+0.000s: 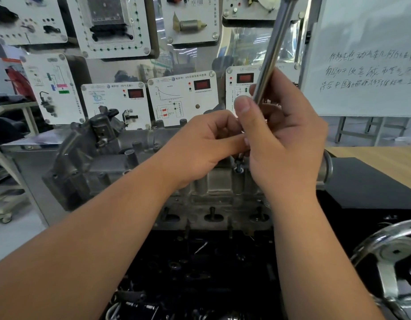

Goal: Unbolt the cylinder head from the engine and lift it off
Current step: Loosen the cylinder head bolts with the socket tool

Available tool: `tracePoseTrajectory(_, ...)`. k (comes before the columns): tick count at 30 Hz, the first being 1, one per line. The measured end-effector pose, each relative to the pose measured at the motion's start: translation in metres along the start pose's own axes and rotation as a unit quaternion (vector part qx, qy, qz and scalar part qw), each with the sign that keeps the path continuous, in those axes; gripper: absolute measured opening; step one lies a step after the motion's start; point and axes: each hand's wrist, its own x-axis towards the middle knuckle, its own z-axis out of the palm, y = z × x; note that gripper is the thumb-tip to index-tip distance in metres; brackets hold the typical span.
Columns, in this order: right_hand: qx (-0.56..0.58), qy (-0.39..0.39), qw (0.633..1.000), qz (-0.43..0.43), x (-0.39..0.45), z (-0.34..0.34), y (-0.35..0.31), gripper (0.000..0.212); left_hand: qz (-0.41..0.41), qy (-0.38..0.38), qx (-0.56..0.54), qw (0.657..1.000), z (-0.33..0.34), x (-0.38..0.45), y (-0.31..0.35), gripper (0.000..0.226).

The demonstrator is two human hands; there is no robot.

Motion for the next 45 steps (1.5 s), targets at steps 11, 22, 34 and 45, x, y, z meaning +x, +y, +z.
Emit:
tracePoseTrajectory(11,-0.002,-0.026,0.999,-0.040,-0.006,0.001,-0.004,0.049,-0.007,-0.051,-0.035,0.998,-0.003,-0.002,-0.002,0.019)
tracePoseTrajectory(22,-0.070,0.036,0.996,-0.037,-0.005,0.002,-0.004,0.034,-0.006,0.006,0.022,1.000,0.001,-0.001,0.002,0.043)
tracePoseTrajectory(34,-0.021,0.019,1.000,0.002,-0.004,0.006,-0.007,0.039,-0.003,0.006,0.021,1.000,0.001,-0.001,0.004,0.050)
tracePoseTrajectory(45,-0.020,0.018,1.000,-0.003,-0.003,0.002,-0.003,0.040,-0.015,-0.015,-0.018,1.000,-0.003,-0.002,-0.001,0.015)
